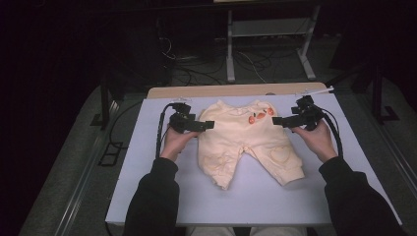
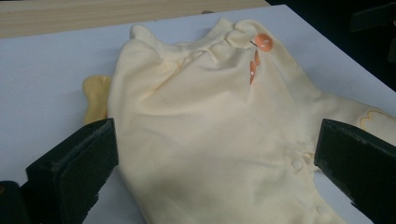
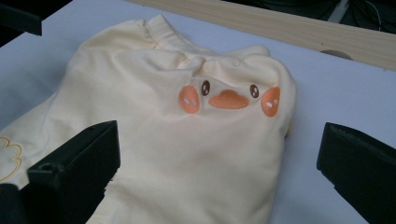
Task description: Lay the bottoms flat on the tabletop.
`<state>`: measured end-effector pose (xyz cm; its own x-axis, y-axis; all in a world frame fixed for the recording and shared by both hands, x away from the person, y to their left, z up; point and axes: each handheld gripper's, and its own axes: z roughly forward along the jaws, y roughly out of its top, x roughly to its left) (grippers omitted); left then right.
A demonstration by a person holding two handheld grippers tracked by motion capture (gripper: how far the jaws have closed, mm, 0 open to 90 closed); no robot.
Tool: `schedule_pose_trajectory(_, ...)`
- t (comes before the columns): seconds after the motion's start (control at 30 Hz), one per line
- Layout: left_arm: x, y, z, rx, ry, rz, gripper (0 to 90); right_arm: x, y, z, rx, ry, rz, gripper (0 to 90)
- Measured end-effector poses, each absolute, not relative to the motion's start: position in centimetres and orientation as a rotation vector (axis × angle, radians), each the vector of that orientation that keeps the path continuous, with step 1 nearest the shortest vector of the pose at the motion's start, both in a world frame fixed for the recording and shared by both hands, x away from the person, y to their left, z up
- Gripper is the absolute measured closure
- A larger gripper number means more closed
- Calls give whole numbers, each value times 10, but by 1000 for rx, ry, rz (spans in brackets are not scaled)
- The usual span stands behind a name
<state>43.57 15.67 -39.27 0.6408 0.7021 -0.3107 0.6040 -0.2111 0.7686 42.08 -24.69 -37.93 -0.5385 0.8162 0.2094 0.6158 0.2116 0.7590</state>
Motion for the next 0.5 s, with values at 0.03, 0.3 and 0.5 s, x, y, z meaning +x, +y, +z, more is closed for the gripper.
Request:
schedule_pose_trajectory(0.03, 434, 158, -393, 1909, 1030, 132, 0, 419, -247, -380, 1353, 2254, 1232, 0)
schedule_pose_trajectory(0.3, 425, 165, -391, 1906, 1031, 146, 0, 407, -248, -387, 1351, 2273, 1239, 0)
schedule_pose_trajectory(0.5, 419, 168, -394, 1910, 1020, 153, 0, 400, -251, -395, 1360, 2288, 1252, 0)
